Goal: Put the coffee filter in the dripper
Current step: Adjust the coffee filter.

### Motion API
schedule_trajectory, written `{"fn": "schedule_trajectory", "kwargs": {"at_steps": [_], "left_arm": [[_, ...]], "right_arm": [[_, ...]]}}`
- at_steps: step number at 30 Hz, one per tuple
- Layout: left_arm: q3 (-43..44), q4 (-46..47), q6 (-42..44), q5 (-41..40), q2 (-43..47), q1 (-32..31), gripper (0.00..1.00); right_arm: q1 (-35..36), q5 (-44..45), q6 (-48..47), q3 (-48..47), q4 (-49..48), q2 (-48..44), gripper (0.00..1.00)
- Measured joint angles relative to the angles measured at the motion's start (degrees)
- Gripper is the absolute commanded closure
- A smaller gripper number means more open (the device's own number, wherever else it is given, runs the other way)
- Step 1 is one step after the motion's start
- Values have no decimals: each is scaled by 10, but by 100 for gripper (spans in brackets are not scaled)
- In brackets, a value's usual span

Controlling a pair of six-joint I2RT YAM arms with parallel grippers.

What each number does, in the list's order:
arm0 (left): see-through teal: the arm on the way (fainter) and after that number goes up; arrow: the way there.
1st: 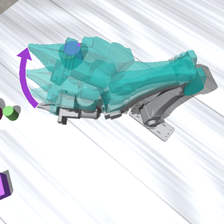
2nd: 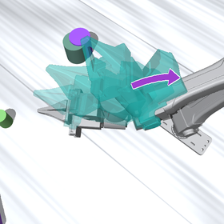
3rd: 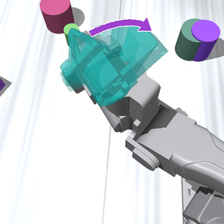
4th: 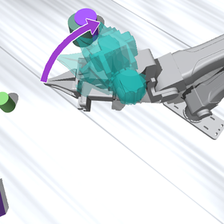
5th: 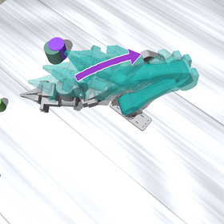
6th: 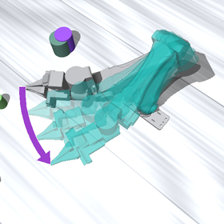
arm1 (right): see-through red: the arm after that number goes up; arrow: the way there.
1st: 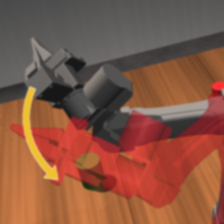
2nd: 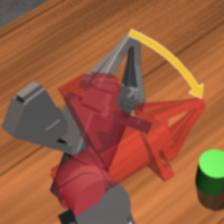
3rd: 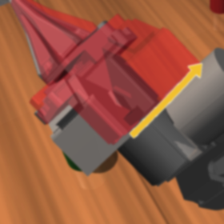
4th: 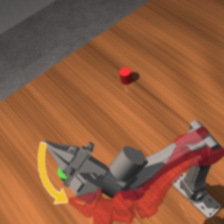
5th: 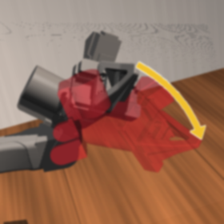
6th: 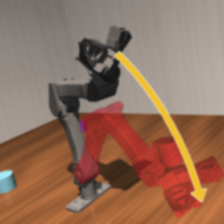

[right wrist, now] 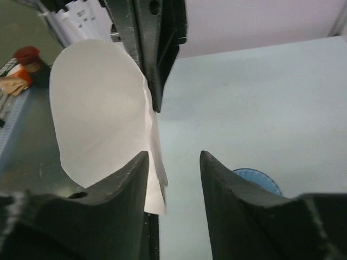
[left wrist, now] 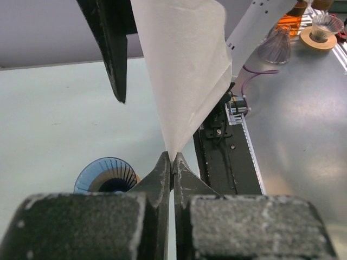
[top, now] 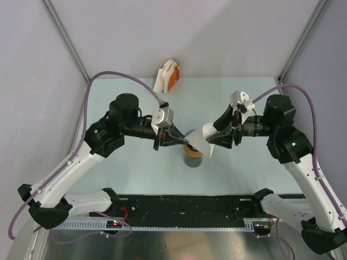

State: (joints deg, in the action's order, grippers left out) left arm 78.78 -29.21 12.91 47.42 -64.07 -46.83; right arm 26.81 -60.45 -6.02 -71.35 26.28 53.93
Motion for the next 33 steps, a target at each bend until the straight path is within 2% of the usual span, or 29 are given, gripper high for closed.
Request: {"fn": "schedule_trajectory", "kwargs": {"at_steps": [4,7,10,13,17,21,28,33], "left_arm": [[7,21,-48,14,-1,37,100],[24,68,-116,16,-5,69,100],[35,171,-225,18,-13,102,100],[37,302,-360,9,-26,132,100],[40,416,-497,-20,-54,144,100],[40,479,-589,-55,-83,142,100],[40,530,-661,-99,-113,130,100],[40,557,-684,-113,-116,120,100]], "right_arm": [[-50,12,24,-21,-3,0,31],[-133,11,83,-39,-49,1,26],[-207,4,176,-45,-129,10,16],[-236,3,276,-39,-221,25,14],[-211,29,363,-8,-315,28,13],[-137,95,401,0,-376,39,13],[-22,250,412,0,-440,58,15],[18,345,415,-5,-460,71,16]]}}
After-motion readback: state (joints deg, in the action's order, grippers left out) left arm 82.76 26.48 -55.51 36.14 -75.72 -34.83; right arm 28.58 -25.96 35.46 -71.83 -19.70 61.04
